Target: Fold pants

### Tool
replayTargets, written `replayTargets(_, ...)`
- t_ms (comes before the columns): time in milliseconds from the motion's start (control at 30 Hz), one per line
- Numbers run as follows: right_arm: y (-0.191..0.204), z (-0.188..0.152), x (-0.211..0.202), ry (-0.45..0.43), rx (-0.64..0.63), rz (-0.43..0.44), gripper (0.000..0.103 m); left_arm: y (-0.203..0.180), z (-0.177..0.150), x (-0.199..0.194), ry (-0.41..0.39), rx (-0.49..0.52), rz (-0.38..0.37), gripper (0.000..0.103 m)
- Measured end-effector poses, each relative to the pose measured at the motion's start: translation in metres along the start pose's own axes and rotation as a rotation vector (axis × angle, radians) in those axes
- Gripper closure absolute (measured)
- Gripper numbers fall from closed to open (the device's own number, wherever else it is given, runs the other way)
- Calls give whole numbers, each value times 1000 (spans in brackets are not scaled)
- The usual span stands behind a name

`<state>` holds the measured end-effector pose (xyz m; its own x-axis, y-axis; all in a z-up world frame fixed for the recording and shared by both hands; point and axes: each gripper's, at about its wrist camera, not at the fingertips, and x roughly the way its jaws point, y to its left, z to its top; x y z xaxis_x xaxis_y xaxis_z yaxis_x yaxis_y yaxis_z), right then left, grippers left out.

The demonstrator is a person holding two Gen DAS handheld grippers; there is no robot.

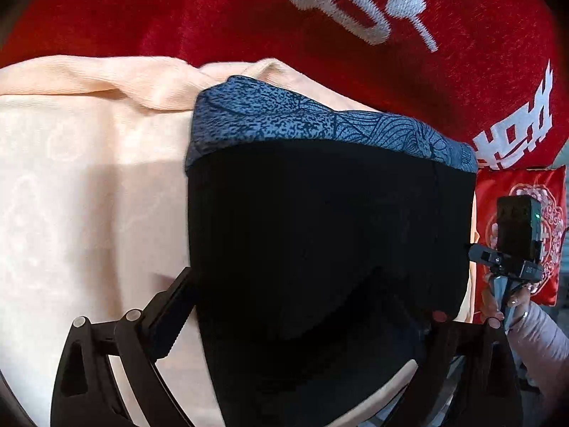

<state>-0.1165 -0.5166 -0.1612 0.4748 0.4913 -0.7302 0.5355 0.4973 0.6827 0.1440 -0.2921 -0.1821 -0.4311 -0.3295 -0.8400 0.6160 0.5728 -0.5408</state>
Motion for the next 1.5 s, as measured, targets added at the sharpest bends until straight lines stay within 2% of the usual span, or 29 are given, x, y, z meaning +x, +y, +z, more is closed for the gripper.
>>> replayTargets(133,-1,8,9,-6,-26,40,13,6,2,8,-14,-13,-26,2)
replayTargets(233,-9,12,10,-25,72,75,13,8,-3,9,-32,-38,-17,0)
replayTargets(300,-11,13,11,-28,131,65,22,7,-8,5,-59,-48,-1,3)
replayTargets(367,-7,11,10,-18,133,21,37,-1,-12,-2,-85,-29,22,15)
replayTargets(400,-5,10,10,-16,130,16,41,-4,-14,-6,-92,-18,29,18)
replayTargets(467,2,10,7,-17,129,9,51,-10,-16,-13,-110,-11,40,30)
replayTargets(567,13,7,3,-29,122,7,58,-13,-19,-24,-136,-32,35,45)
replayTargets(600,15,6,1,-31,122,13,59,-13,-21,-30,-144,-41,31,46)
replayTargets(700,21,1,-8,-36,132,58,61,-13,-27,-38,-158,-38,31,46)
replayTargets(900,42,-27,-19,-36,118,74,62,-12,-55,-62,-137,-13,26,46)
replayTargets(967,50,-46,-21,-48,136,88,62,-24,-71,-69,-131,-8,21,46)
replayTargets(1167,58,-105,-17,-55,196,110,62,-13,-118,-93,-97,4,42,46)
replayTargets(1267,55,-133,-10,-56,216,112,62,-2,-140,-92,-82,7,49,46)
replayTargets(1333,51,-145,2,-42,212,81,61,9,-151,-79,-69,6,66,46)
replayTargets(1400,44,-149,16,-24,194,19,57,20,-158,-63,-70,-14,82,41)
replayTargets(1467,39,-148,24,-28,174,-23,48,34,-162,-60,-108,-47,92,20)
replayTargets(1500,37,-146,25,-28,174,-20,47,38,-164,-61,-116,-48,98,19)
